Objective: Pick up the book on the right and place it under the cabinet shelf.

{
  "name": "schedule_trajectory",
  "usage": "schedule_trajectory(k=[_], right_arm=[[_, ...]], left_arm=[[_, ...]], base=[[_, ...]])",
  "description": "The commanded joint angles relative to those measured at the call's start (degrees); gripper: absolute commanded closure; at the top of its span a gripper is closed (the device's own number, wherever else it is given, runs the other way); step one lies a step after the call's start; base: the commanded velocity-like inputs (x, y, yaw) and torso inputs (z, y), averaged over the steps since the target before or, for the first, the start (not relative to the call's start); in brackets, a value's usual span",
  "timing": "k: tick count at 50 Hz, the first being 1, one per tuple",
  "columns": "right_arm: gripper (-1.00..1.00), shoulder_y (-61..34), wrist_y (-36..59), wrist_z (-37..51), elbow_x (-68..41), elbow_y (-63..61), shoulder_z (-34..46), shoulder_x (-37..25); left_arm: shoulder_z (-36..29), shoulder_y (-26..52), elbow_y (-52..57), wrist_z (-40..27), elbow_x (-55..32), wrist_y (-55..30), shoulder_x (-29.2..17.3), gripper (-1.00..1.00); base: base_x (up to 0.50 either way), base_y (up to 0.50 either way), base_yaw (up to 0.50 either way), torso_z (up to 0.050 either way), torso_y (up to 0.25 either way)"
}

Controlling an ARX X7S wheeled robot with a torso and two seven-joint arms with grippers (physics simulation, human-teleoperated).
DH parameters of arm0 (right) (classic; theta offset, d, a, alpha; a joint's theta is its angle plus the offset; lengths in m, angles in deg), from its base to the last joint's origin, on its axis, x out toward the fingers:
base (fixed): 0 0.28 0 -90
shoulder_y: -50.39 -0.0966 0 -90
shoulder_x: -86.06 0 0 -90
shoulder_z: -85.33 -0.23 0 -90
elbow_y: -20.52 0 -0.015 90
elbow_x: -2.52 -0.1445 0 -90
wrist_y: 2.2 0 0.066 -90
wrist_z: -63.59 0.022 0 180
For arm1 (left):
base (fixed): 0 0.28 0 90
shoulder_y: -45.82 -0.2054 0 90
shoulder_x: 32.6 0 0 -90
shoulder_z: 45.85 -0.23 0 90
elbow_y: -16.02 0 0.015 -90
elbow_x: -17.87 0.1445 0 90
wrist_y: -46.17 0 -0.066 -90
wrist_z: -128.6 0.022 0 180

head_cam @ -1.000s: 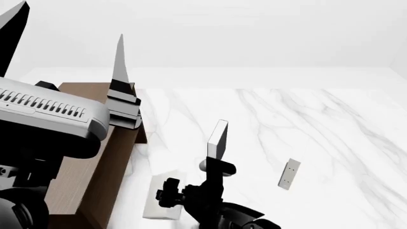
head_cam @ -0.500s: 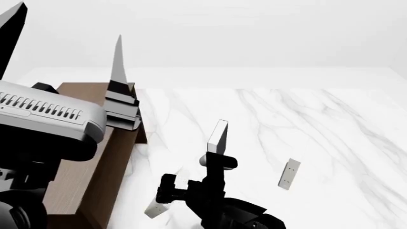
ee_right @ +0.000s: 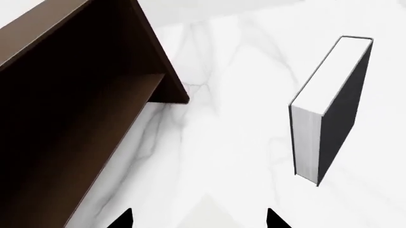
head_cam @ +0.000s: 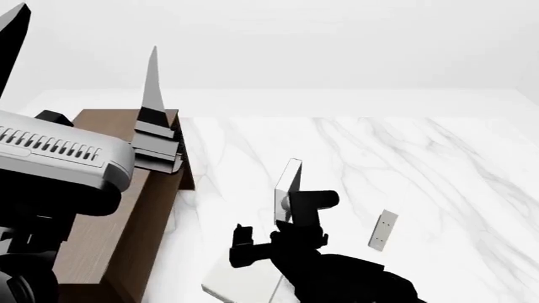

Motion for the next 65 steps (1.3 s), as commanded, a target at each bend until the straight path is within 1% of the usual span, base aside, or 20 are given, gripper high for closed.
schedule_trajectory(k=[1, 7, 16, 23, 31, 37, 41, 53, 56, 58, 61, 65], right_arm=[[-1.0, -3.0, 2.7, 5.2, 2.0, -11.0, 0.2, -7.5], [-1.0, -6.2, 4.2, 8.1, 1.7, -19.1, -1.1, -12.1], [-1.0, -11.6, 7.6, 12.3, -1.0, -29.5, -3.1, -17.6], [-1.0, -15.1, 9.5, 14.0, -1.2, -33.9, -4.3, -20.2], [-1.0, -21.4, 11.3, 16.3, -1.2, -38.7, -7.6, -23.6], [-1.0, -26.8, 13.9, 17.8, 0.9, -41.8, -9.6, -25.7], [-1.0, -29.0, 13.9, 18.2, 2.1, -42.5, -11.2, -26.8], [-1.0, -29.9, 10.3, 17.1, 11.4, -40.2, -15.0, -31.2], [-1.0, -28.9, 8.3, 17.3, 12.5, -38.8, -16.0, -32.5], [-1.0, -27.6, 7.3, 17.7, 15.5, -38.5, -15.8, -33.2], [-1.0, -25.0, 4.6, 17.9, 17.2, -37.8, -16.0, -34.0], [-1.0, -22.8, 1.4, 19.4, 19.0, -36.8, -16.9, -35.3]], left_arm=[[-0.5, -0.2, -0.2, 0.2, 0.2, 0.6, -0.1, -1.0], [-1.4, -1.6, -1.2, 1.1, 1.8, 2.2, 0.6, -1.0], [-2.6, -1.6, -2.2, 2.0, 2.8, 2.5, 1.8, -1.0], [-3.6, -2.3, -3.4, 2.9, 4.1, 3.4, 2.5, -1.0], [-4.5, -3.3, -4.9, 4.0, 5.7, 4.8, 3.4, -1.0], [-4.8, -3.5, -5.1, 4.1, 6.1, 5.2, 3.6, -1.0], [-5.4, -3.9, -5.7, 4.6, 6.9, 5.8, 4.1, -1.0], [-6.0, -3.7, -6.6, 5.5, 7.7, 6.5, 4.9, -1.0], [-6.4, -3.9, -7.2, 6.0, 8.4, 7.0, 5.4, -1.0], [-6.8, -4.3, -8.0, 6.5, 9.1, 7.7, 5.7, -1.0], [-7.2, -4.7, -9.3, 7.2, 9.7, 8.7, 6.6, -1.0], [-8.3, -4.6, -10.7, 8.3, 10.6, 9.6, 8.4, -1.0]], base=[[0.0, 0.0, 0.0, 0.0, 0.0], [0.0, 0.0, 0.0, 0.0, 0.0], [0.0, 0.0, 0.0, 0.0, 0.0], [0.0, 0.0, 0.0, 0.0, 0.0], [0.0, 0.0, 0.0, 0.0, 0.0], [0.0, 0.0, 0.0, 0.0, 0.0], [0.0, 0.0, 0.0, 0.0, 0.0], [0.0, 0.0, 0.0, 0.0, 0.0], [0.0, 0.0, 0.0, 0.0, 0.0], [0.0, 0.0, 0.0, 0.0, 0.0], [0.0, 0.0, 0.0, 0.0, 0.0], [0.0, 0.0, 0.0, 0.0, 0.0]])
